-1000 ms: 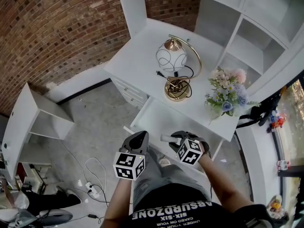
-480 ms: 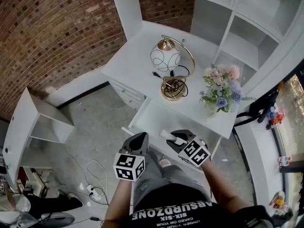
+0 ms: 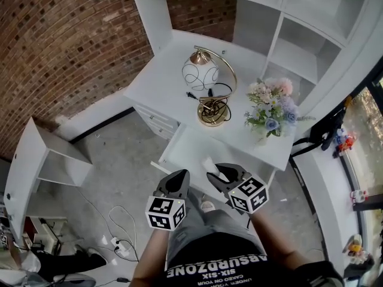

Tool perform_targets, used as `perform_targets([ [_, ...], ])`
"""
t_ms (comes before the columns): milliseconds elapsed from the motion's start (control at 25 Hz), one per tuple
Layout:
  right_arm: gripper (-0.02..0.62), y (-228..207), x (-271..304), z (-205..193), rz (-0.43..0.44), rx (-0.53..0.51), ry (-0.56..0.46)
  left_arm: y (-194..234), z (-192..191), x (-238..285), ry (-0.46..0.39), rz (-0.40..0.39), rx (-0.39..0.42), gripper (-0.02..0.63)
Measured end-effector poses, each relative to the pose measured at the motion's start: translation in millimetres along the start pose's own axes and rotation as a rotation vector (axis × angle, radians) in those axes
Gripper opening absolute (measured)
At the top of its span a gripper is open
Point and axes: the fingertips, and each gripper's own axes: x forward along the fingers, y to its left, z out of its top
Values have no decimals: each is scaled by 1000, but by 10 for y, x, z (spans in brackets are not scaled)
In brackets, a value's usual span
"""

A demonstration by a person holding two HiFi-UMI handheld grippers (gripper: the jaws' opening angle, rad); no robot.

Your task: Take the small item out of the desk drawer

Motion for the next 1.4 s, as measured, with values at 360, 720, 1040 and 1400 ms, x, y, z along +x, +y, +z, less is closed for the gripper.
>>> perform_targets([
  [360,130,95,-235,128,-58,84,-136,-201,48,-29,-16,-49,32,6],
  [720,127,121,-448,176,-142,116,-206,-364,71,-35,-34,-98,49,5],
  [1040,127,118,-540,184,-188,161,-210,-457,144,-60,-61,-125,62,5],
  [1400,127,92,-526,186,-219,189,-203,-432,192,-37,-66,-143,65,5],
])
